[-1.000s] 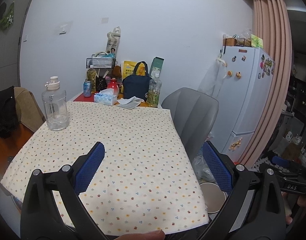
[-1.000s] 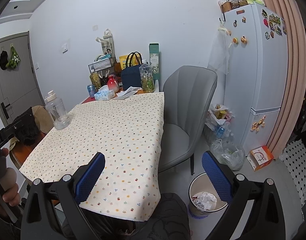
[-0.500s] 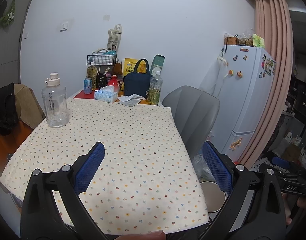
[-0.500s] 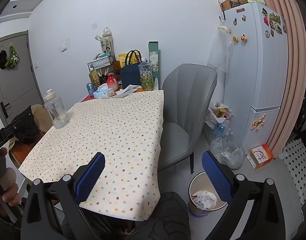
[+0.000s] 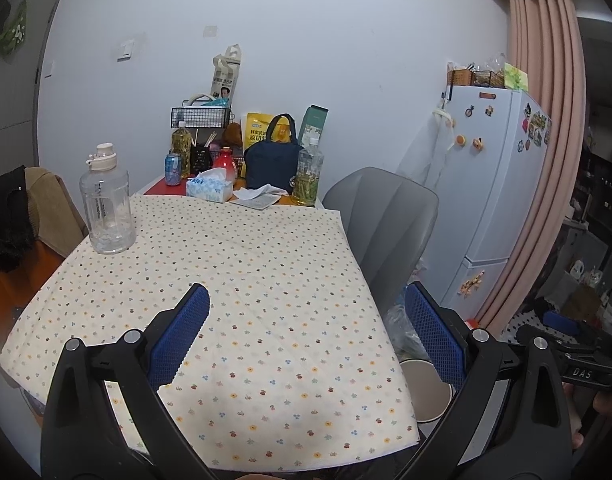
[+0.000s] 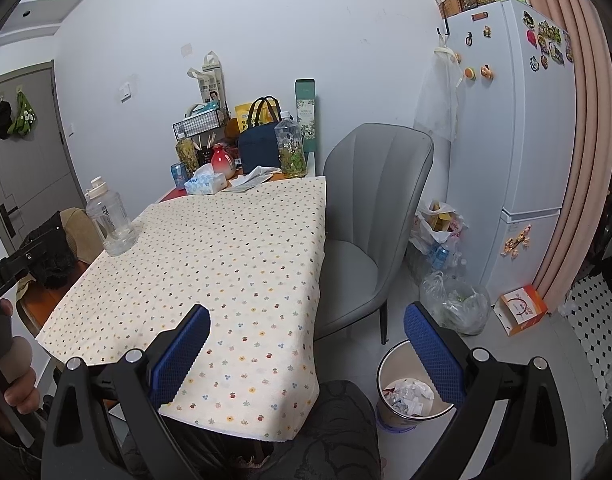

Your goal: Collect trash

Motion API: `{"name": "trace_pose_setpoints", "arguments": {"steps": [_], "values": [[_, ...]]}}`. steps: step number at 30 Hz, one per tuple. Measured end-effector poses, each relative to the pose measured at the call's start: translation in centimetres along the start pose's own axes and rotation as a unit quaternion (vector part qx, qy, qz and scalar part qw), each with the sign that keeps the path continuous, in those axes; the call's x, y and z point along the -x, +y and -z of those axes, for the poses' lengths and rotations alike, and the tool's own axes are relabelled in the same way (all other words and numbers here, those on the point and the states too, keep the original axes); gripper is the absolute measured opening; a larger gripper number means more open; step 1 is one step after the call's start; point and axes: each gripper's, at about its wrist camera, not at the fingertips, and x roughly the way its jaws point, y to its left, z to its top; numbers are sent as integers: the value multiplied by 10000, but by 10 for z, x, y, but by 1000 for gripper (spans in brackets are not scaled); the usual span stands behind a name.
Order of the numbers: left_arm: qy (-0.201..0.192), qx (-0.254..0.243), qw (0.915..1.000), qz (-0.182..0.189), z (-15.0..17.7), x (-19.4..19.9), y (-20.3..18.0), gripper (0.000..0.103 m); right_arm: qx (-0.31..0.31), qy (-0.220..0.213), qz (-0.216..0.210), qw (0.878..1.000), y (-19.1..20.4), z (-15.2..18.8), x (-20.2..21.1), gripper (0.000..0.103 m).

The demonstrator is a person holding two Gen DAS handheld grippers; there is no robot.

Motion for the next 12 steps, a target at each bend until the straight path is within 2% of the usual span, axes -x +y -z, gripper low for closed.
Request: {"name": "trace_pose_setpoints", "arguments": {"steps": [12], "values": [[142,-70,9998,109,2,-7,-5,97,-55,25,26,10000,-5,1,-3,95]]}}
